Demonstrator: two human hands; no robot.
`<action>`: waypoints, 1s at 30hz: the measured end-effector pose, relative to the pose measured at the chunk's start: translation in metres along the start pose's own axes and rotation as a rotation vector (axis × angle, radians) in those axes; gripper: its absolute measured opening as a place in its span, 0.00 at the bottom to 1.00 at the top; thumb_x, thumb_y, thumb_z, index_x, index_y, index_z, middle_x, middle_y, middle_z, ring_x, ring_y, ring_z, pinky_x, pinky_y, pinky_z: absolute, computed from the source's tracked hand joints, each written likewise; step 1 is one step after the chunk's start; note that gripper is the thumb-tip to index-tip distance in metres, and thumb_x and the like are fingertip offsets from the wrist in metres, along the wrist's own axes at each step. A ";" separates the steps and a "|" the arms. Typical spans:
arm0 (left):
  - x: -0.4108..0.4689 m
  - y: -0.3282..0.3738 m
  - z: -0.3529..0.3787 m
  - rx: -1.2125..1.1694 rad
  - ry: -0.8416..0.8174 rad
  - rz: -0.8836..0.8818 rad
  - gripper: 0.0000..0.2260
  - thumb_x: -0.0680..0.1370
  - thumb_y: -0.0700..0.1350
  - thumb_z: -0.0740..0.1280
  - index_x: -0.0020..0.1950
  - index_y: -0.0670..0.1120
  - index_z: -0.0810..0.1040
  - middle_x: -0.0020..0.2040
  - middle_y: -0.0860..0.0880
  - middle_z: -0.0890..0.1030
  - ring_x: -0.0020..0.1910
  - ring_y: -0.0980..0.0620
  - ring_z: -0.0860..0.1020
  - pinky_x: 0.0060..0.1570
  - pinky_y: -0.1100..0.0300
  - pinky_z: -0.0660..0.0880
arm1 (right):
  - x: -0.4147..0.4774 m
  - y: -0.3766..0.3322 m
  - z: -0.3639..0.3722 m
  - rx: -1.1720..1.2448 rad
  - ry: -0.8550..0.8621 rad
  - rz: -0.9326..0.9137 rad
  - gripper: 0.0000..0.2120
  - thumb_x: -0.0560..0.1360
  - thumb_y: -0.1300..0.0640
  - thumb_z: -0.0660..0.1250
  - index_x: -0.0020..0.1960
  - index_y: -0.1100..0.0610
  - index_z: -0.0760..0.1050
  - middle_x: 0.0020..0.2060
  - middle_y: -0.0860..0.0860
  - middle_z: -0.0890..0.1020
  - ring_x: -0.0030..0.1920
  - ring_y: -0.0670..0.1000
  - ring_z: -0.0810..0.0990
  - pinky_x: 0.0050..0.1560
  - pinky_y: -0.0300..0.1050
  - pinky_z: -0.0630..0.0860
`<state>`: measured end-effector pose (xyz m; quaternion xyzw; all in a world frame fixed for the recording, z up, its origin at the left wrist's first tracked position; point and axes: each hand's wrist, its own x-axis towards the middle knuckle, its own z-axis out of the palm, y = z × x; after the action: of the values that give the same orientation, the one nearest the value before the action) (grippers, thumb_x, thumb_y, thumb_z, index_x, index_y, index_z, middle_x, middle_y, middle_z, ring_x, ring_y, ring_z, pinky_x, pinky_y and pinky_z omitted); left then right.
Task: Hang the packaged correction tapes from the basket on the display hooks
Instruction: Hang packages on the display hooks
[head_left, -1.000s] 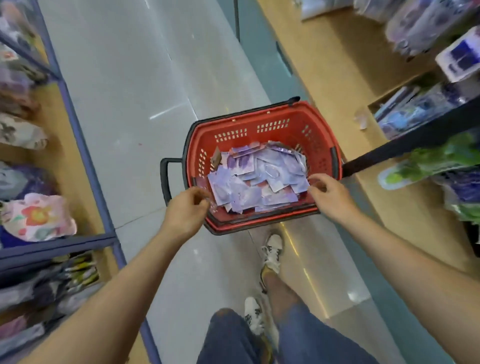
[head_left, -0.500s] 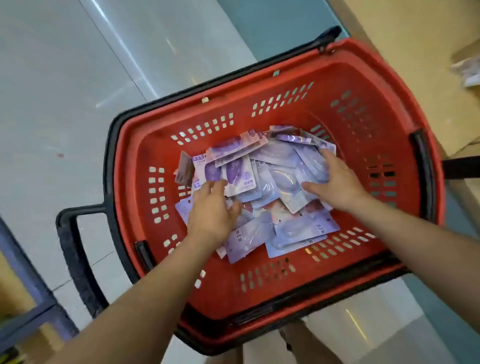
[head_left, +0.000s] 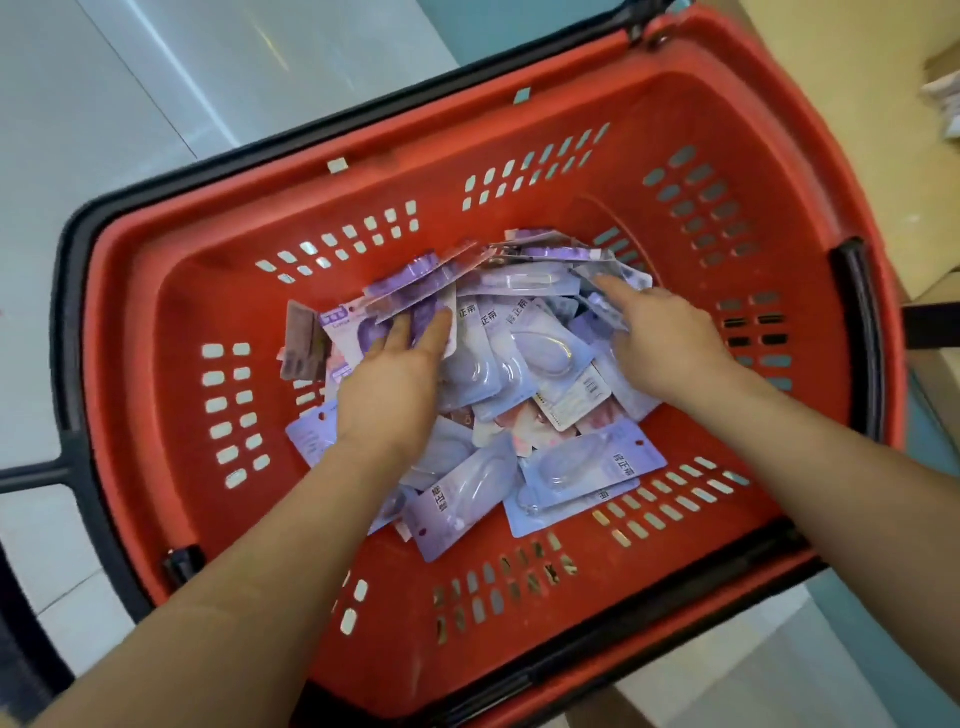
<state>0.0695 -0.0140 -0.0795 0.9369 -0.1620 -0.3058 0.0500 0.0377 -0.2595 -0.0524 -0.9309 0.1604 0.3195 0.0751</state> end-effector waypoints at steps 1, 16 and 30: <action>-0.003 -0.001 -0.007 -0.028 0.034 0.007 0.31 0.79 0.38 0.61 0.79 0.57 0.57 0.78 0.46 0.63 0.63 0.37 0.75 0.44 0.49 0.74 | -0.011 0.000 -0.010 0.009 0.028 0.021 0.30 0.78 0.60 0.62 0.77 0.43 0.59 0.60 0.63 0.76 0.58 0.66 0.77 0.50 0.53 0.73; -0.022 0.021 0.005 -0.745 -0.110 -0.321 0.27 0.78 0.52 0.69 0.72 0.44 0.65 0.56 0.46 0.79 0.58 0.41 0.78 0.53 0.52 0.73 | -0.090 -0.061 0.018 0.553 0.200 0.257 0.29 0.81 0.53 0.63 0.79 0.54 0.56 0.61 0.57 0.80 0.53 0.60 0.79 0.48 0.48 0.69; -0.008 0.041 0.006 -1.332 -0.055 -0.674 0.21 0.67 0.38 0.77 0.57 0.43 0.74 0.50 0.43 0.83 0.42 0.45 0.83 0.41 0.50 0.82 | -0.083 -0.081 0.041 0.874 0.281 0.231 0.24 0.77 0.57 0.68 0.72 0.52 0.69 0.58 0.51 0.82 0.57 0.53 0.80 0.52 0.44 0.75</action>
<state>0.0484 -0.0494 -0.0723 0.6993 0.3523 -0.3613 0.5063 -0.0191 -0.1534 -0.0301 -0.8222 0.3910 0.0992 0.4015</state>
